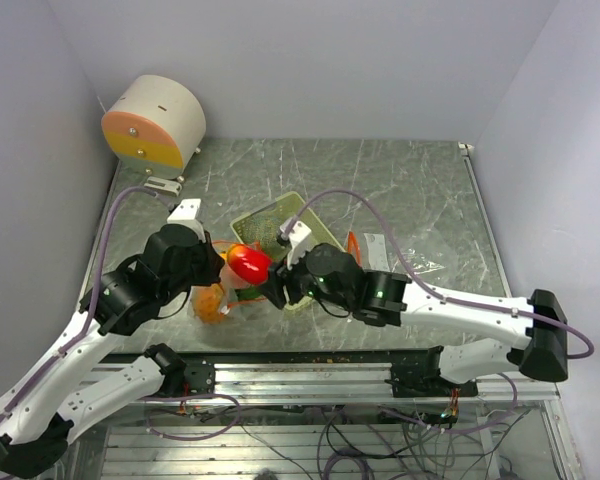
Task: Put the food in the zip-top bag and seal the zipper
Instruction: Place the fake fruit in the zipper food storage bag.
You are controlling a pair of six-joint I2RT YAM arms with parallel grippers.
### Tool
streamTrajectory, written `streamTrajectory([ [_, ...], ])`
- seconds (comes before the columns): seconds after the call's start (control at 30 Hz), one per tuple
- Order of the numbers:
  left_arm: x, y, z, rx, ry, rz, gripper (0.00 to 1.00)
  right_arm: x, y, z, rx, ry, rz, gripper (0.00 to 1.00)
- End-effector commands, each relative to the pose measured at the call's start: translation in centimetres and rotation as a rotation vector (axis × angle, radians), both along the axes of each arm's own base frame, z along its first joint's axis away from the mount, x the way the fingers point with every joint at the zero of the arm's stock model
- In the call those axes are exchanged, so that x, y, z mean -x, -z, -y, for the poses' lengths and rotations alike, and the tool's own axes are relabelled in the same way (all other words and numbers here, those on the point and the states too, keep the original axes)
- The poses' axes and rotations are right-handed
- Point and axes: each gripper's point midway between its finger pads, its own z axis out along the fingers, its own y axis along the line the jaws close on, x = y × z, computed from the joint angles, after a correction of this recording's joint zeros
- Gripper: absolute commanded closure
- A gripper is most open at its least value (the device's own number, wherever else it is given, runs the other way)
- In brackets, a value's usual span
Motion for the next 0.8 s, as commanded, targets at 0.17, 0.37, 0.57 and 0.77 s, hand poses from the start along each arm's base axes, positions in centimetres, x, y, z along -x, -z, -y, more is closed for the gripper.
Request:
streamTrajectory([
  [0.17, 0.0, -0.9, 0.6, 0.017, 0.046, 0.022, 0.93, -1.2, 1.2, -3.2, 0.128, 0.009, -0.007, 0.75],
  [0.37, -0.1, -1.5, -0.4, 0.0, 0.008, 0.053, 0.93, -0.4, 3.3, -2.0, 0.217, 0.008, -0.024, 0.74],
  [0.57, -0.3, -1.0, -0.1, 0.009, 0.008, 0.049, 0.93, 0.1, 3.9, -1.8, 0.243, -0.002, -0.032, 0.52],
  [0.77, -0.5, -0.1, 0.8, 0.016, 0.033, 0.026, 0.93, -0.7, 2.7, -3.4, 0.195, 0.013, 0.009, 0.31],
])
